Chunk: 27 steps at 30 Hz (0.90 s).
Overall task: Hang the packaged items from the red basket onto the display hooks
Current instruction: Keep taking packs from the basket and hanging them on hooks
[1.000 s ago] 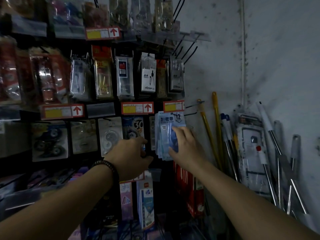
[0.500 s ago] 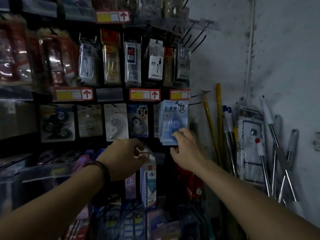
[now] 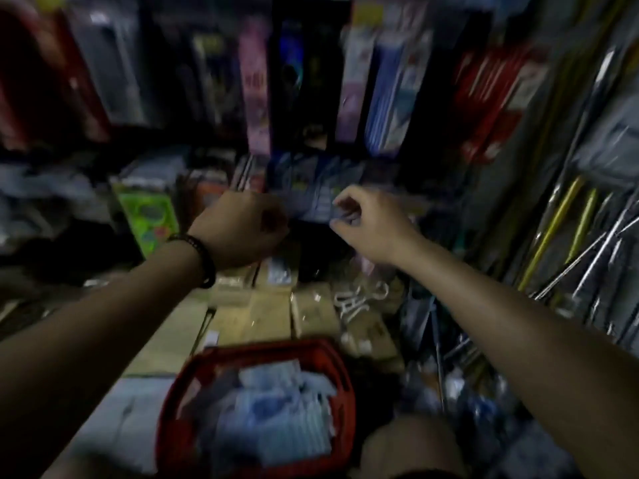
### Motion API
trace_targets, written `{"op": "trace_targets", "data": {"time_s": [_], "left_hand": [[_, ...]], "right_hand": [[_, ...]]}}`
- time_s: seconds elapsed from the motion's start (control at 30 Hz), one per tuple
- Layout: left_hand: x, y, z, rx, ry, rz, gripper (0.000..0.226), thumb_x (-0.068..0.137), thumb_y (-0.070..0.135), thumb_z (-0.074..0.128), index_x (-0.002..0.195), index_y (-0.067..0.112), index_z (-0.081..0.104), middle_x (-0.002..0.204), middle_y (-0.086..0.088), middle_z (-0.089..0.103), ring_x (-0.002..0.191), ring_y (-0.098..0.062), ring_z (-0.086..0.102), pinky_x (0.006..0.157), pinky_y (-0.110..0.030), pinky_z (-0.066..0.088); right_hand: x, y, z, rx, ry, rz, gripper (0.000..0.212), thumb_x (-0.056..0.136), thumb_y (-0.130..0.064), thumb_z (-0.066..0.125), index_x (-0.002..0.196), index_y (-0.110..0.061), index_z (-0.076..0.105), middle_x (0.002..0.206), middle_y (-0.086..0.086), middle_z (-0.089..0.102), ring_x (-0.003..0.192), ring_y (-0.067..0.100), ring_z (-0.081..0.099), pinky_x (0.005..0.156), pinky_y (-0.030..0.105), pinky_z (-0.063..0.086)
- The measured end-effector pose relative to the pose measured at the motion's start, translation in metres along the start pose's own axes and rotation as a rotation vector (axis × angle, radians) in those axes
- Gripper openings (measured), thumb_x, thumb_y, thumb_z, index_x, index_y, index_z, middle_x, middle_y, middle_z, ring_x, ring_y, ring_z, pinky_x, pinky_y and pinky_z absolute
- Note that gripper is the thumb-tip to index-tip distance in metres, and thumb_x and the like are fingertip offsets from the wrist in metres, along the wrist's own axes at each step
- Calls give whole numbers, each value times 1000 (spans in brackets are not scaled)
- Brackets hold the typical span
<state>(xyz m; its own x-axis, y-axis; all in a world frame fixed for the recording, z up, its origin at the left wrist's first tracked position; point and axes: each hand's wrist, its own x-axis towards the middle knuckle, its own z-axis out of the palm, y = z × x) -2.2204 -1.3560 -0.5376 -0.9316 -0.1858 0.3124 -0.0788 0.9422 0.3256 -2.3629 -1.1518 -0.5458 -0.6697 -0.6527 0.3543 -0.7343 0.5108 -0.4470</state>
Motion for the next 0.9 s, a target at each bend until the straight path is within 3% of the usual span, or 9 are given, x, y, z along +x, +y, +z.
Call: {"op": "trace_targets", "data": {"time_s": [0.2,0.37,0.43,0.5,0.6,0.73,0.9], "left_hand": [[-90,-72,94,-95,-154,-193,10,96,34,72,99,26,77,98,9,77,84,-13,69,80,-34,58],[-153,-115,171,-109,-287,-337,7,92,30,73,94,25,77,92,2,79,87,-27,75,72,-33,54],[-170,-126,196,-132,-328,-364,3,91,25,74,90,27,74,88,7,75,87,-22,73,71,-27,47],[-185,-132,217,-178,-370,-420,6,92,25,75,94,30,74,92,9,74,89,-17,72,77,-27,52],[-206,-144,251,-219,-478,-506,20,97,30,73,116,26,75,116,5,78,106,-18,73,88,-27,52],[-217,-160,283,-326,-578,-596,21,99,33,70,120,29,73,115,10,74,107,-15,72,94,-32,59],[-217,-173,304,-358,-691,-626,22,100,38,67,119,27,69,113,1,79,97,-21,75,88,-39,62]], "right_hand": [[-64,30,144,173,-284,202,15,88,-24,80,99,-26,70,90,-7,69,84,10,68,79,30,55],[-117,63,254,221,-530,374,17,88,-25,81,103,-24,72,92,-8,69,88,10,70,84,35,60],[-140,77,295,222,-593,437,18,87,-26,81,102,-26,71,92,-9,70,88,12,70,85,38,61],[-169,91,333,215,-652,541,26,86,-28,81,110,-26,71,100,-6,73,94,15,71,87,36,59],[-209,103,375,157,-789,637,43,88,-19,83,127,-13,68,126,7,71,118,25,67,99,36,53],[-230,107,408,75,-886,638,47,87,-17,82,130,-9,66,135,10,65,126,29,61,100,27,47],[-224,103,443,-50,-925,523,52,86,-7,72,136,-16,58,144,8,55,135,34,51,105,43,51]]}}
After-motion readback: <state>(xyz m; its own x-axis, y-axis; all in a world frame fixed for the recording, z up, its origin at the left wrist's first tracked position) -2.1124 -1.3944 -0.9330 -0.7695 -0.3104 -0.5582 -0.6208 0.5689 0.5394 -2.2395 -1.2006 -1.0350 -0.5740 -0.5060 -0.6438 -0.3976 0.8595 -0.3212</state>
